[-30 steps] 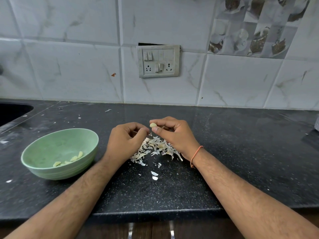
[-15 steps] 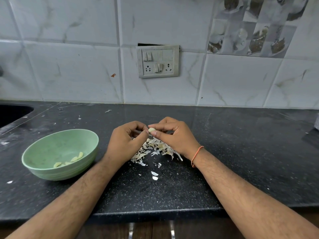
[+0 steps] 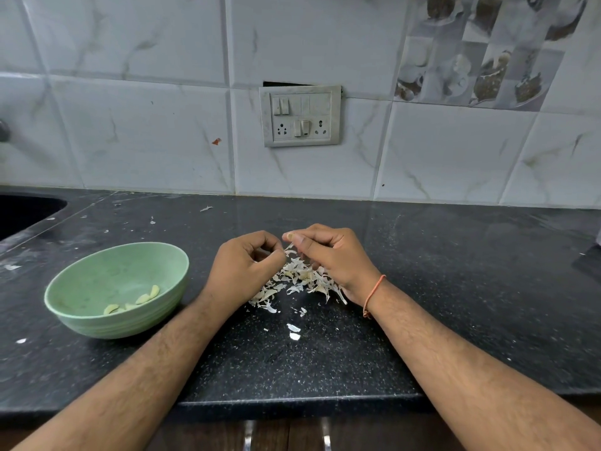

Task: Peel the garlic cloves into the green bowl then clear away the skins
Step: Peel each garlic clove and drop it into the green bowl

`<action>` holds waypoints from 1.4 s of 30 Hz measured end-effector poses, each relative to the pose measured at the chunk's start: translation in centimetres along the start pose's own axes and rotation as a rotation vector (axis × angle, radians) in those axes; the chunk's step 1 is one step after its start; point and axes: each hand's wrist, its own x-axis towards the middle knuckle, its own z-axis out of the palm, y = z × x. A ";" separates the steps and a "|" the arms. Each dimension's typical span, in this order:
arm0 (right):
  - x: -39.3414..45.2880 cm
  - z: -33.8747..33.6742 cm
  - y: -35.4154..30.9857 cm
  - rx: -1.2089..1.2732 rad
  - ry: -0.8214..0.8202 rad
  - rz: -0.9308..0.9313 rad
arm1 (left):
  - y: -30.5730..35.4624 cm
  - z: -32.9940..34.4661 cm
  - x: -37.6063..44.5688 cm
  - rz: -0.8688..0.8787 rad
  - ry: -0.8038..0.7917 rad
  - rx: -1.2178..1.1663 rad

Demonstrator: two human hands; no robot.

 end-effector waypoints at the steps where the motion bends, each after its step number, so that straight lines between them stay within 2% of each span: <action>1: 0.0 -0.1 -0.1 0.064 0.018 0.030 | 0.0 0.0 0.0 0.009 -0.007 0.041; 5: 0.2 -0.9 -0.2 0.211 0.069 0.133 | 0.2 0.1 -0.3 0.051 -0.036 0.126; 15: 0.1 -0.6 0.1 0.124 0.057 0.102 | 0.1 0.1 -0.3 0.058 0.024 0.170; 22: 0.1 -0.6 0.2 0.041 0.044 0.089 | -0.3 0.1 0.0 0.066 0.097 0.079; 42: -0.1 -1.2 -0.1 -0.077 -0.049 0.040 | -0.2 -0.1 -0.5 0.163 0.064 0.144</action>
